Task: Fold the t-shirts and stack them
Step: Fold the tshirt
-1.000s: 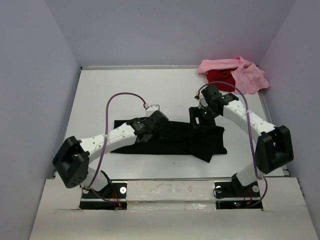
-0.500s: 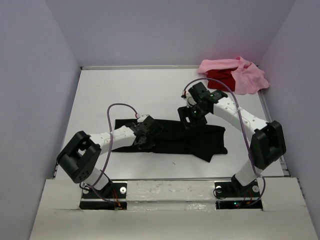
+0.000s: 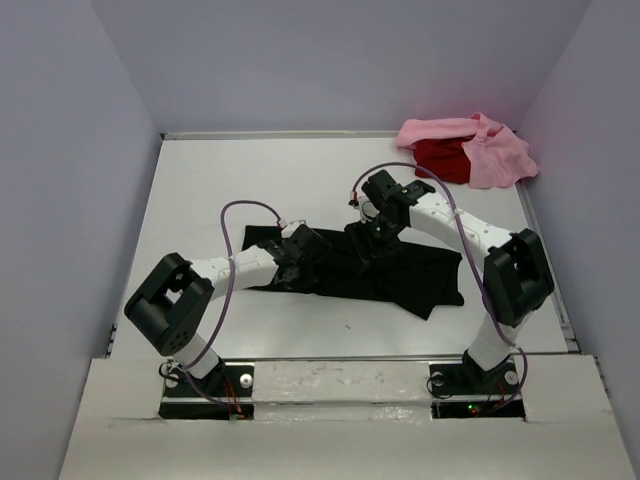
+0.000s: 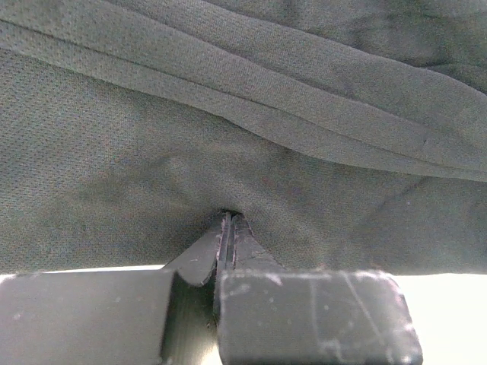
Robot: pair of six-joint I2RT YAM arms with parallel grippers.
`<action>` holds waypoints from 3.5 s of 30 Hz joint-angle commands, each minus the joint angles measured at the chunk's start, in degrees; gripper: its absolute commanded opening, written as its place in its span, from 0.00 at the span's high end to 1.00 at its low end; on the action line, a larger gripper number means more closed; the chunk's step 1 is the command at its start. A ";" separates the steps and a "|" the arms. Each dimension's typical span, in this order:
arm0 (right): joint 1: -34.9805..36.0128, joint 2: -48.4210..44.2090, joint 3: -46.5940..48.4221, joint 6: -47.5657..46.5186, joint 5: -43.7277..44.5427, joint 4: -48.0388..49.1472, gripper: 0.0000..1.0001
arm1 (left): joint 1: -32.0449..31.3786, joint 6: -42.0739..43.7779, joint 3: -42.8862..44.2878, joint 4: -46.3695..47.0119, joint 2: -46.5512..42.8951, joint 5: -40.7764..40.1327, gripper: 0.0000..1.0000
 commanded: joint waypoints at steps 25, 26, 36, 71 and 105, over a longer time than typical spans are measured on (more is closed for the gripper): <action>-1.26 11.22 9.54 -2.01 5.89 -2.46 0.28 | 3.84 2.85 -2.24 -4.43 -0.39 1.62 1.00; -1.26 11.04 9.18 -1.93 6.07 -2.54 0.28 | 3.93 2.94 -2.24 -4.61 -0.39 1.62 1.00; -2.49 9.81 9.80 -0.96 4.67 -2.98 0.28 | 4.20 4.26 2.67 -12.42 -2.94 -4.18 0.90; 4.98 8.32 9.10 -3.51 23.30 -6.07 0.38 | 6.12 5.14 2.77 -6.90 5.50 1.61 0.93; 5.51 13.06 5.58 -1.49 18.81 -0.43 0.77 | 8.33 7.16 2.24 -7.16 4.44 2.14 0.93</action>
